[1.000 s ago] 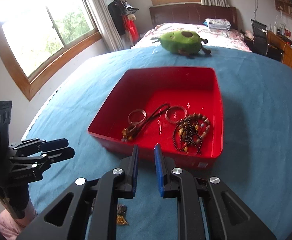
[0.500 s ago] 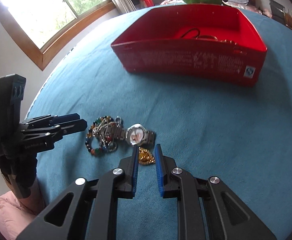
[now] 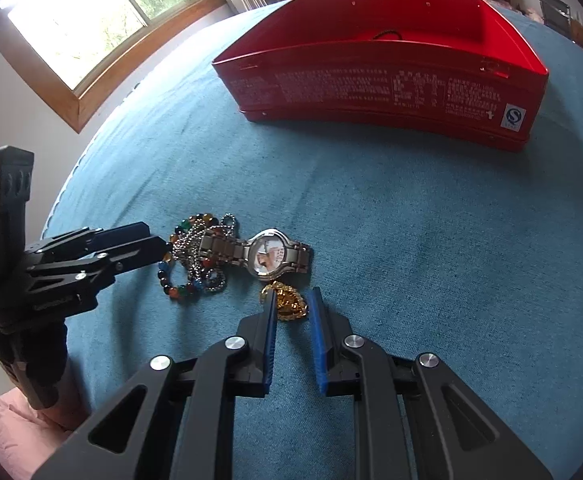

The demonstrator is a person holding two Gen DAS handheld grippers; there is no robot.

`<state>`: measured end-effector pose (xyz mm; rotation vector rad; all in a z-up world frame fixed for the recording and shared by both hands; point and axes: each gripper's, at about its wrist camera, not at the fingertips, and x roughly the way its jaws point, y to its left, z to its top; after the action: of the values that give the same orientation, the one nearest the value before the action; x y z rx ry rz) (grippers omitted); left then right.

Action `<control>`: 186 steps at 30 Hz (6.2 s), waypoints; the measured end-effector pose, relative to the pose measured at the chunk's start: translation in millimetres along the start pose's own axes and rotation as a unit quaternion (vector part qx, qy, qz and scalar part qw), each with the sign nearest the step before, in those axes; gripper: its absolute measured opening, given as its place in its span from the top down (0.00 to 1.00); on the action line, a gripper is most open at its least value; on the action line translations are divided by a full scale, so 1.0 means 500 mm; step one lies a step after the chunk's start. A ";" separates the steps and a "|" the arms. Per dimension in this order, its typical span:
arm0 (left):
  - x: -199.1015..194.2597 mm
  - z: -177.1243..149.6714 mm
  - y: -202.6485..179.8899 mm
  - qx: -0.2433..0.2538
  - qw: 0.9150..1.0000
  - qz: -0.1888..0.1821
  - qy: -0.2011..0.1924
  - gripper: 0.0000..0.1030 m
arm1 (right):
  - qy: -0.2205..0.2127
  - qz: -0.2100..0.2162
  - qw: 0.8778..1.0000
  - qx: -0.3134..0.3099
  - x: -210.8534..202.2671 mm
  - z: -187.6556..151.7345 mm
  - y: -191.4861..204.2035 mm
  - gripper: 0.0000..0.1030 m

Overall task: Organize jewelry
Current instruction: 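Withdraw both open tools from the tin to the remaining jewelry, then close the right tool on the gold pendant, then grasp the silver clasp keychain with the left tool while the right tool holds the pendant, then carry the gold pendant and silver keychain into the red tin with both tools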

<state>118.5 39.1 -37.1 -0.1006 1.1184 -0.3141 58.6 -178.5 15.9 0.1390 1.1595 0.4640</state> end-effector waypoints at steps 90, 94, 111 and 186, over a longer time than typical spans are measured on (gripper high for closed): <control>0.040 0.120 -0.217 0.120 0.986 -0.104 0.049 0.58 | -0.073 -0.034 0.997 0.000 -0.096 -0.038 -0.073 0.82; 0.078 0.103 -0.225 0.148 0.982 -0.098 0.068 0.57 | -0.067 -0.034 0.997 0.006 -0.084 -0.035 -0.079 0.82; 0.082 0.082 -0.206 0.137 0.979 -0.137 0.070 0.92 | -0.066 -0.032 0.997 0.020 -0.072 -0.029 -0.094 0.82; 0.036 0.379 -0.172 0.048 0.992 -0.054 -0.108 0.92 | -0.116 -0.114 0.986 0.025 -0.101 0.310 -0.146 0.82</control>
<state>278.6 -62.9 50.4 -0.1080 0.8837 -0.4435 203.4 -244.9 96.5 0.0986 0.9455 0.2093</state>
